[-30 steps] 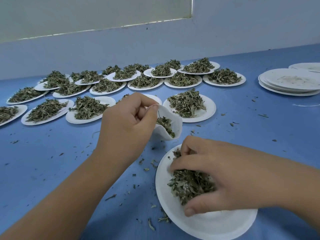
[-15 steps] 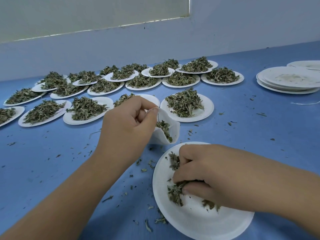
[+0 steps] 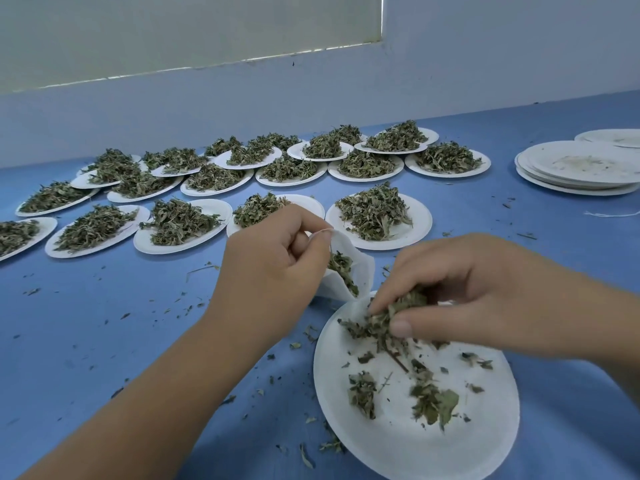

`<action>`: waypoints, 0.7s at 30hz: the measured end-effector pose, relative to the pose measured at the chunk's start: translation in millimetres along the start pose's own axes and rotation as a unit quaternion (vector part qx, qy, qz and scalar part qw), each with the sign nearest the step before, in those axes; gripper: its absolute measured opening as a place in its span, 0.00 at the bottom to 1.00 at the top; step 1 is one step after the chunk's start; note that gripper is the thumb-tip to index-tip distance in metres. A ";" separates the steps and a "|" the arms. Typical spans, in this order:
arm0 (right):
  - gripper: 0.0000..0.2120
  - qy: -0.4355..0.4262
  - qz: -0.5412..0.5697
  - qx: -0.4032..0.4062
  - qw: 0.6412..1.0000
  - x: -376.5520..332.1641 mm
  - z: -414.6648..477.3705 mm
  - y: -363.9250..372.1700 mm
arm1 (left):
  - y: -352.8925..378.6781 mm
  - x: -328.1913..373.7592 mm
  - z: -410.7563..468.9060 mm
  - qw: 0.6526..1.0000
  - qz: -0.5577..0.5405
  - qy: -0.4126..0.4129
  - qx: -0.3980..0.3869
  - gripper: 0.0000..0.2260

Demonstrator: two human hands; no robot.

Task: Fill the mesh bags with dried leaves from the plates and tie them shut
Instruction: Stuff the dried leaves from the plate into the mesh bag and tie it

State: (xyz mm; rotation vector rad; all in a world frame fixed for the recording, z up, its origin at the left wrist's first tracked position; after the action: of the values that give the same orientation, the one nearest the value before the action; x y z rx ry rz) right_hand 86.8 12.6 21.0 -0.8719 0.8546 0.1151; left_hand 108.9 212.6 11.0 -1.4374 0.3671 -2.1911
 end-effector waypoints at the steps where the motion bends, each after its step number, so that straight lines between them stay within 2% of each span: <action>1: 0.08 -0.004 0.025 0.022 0.999 -1.8 1.1 -1.0 | 0.8 0.6 -0.5 1.000 0.003 0.006 -0.004 0.06; 5: 0.12 -0.016 0.121 0.124 0.985 -3.8 3.7 -10.9 | 4.3 2.4 -2.0 0.999 0.010 0.019 -0.023 0.07; 10: 0.13 -0.005 0.145 0.197 0.970 -4.1 7.9 -2.3 | 6.6 4.3 -4.1 0.999 0.007 0.023 -0.044 0.06; 12: 0.14 0.014 0.105 0.214 0.971 -1.7 7.7 3.5 | 8.2 5.3 -4.7 0.999 -0.003 0.019 -0.050 0.06; 15: 0.11 0.037 -0.028 0.222 0.974 -1.4 7.6 12.9 | 10.2 8.0 -6.8 0.998 -0.001 0.021 -0.058 0.06; 18: 0.07 0.028 -0.131 0.231 0.964 -1.7 7.0 16.4 | 11.8 9.2 -8.0 0.997 -0.006 0.021 -0.068 0.06; 21: 0.07 0.008 -0.206 0.229 0.951 -2.0 6.8 15.8 | 13.4 10.4 -8.6 0.997 -0.011 0.015 -0.077 0.05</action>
State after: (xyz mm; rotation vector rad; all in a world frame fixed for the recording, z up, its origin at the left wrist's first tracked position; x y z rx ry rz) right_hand 83.0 28.4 14.8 -0.5938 0.6600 -0.4421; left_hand 101.0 195.3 9.3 -1.4960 0.5443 -2.2476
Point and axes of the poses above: each hand's wrist, its own z-axis towards the middle knuckle, its own y-axis out of the palm, x = y × z, the point moved 2 cm from there along z, towards the middle knuckle, and after that the axes turned 12 degrees about -y, right-handed, at the moved point
